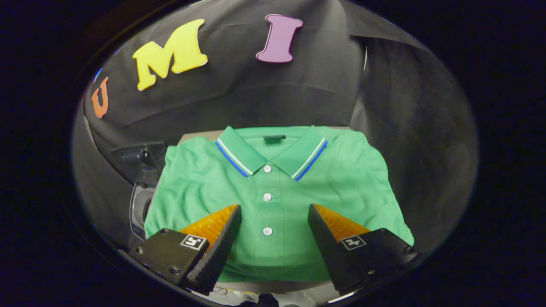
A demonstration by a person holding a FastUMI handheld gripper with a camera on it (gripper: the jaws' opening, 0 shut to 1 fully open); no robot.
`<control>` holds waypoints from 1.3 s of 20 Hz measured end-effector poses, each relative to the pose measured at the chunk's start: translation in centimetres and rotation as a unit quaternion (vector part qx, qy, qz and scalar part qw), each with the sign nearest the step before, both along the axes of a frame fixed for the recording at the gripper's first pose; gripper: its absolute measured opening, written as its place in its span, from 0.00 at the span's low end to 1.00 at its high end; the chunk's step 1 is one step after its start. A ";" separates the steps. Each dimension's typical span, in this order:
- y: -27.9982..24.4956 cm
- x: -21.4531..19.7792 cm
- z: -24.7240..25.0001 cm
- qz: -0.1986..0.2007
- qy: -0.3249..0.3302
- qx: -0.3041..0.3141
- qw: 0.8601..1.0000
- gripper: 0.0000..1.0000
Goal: Put the clothes into the washing machine and then close the washing machine lid.
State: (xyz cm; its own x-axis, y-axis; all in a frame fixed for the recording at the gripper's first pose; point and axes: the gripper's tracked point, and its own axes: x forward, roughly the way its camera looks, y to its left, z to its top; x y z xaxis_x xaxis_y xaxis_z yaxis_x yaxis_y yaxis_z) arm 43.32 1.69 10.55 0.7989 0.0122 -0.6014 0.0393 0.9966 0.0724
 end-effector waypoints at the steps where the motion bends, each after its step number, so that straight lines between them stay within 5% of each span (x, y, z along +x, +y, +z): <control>1: -0.1 -0.1 -0.2 0.000 0.011 -0.002 1.000 0.98; 8: 0.8 0.2 0.5 0.019 0.076 -0.008 0.997 0.85; 11: 1.1 0.0 -0.5 0.026 0.092 -0.016 0.995 0.50; 14: 0.9 0.4 0.6 0.011 0.090 -0.005 0.996 0.35; 15: 1.1 0.5 0.7 0.000 0.081 0.004 0.997 0.12; 26: 7.0 -6.9 3.0 0.052 -0.042 0.065 0.996 0.04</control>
State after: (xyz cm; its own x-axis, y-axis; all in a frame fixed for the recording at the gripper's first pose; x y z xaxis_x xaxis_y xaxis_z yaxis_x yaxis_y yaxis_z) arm 36.44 8.65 13.58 0.8366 0.1712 -0.5204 -0.0760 0.9770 0.1993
